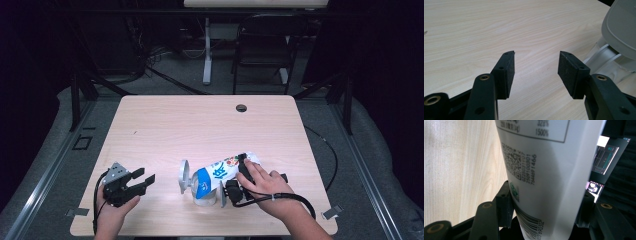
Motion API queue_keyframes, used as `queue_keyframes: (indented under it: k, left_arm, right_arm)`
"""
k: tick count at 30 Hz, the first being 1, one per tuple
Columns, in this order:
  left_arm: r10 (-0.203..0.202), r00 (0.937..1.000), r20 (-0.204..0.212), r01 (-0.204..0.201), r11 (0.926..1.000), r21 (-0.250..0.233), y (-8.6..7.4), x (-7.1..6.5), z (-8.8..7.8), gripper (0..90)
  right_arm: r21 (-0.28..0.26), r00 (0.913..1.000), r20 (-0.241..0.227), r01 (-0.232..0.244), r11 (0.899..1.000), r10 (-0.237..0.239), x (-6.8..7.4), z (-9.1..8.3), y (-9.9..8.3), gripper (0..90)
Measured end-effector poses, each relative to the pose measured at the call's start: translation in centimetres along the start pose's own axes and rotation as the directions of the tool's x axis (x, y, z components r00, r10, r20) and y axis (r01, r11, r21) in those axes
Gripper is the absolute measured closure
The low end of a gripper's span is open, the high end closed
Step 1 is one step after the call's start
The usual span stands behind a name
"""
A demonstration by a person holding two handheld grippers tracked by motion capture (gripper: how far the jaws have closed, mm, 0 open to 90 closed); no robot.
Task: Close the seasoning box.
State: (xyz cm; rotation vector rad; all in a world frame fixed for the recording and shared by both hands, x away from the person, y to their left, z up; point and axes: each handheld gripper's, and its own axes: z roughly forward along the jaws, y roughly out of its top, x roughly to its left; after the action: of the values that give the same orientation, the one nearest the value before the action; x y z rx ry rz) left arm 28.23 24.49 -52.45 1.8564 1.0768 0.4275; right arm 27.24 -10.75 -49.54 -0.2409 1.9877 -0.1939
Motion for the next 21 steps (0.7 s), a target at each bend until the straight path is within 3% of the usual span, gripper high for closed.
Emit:
queue_keyframes:
  k: [21]
  left_arm:
    - [0.001,1.0000,0.000,-0.001,1.0000,0.000,-0.01,-0.02,0.04,47.8]
  right_arm:
    - [-0.007,0.9999,0.008,0.013,1.000,-0.013,-0.04,0.00,0.02,45.4]
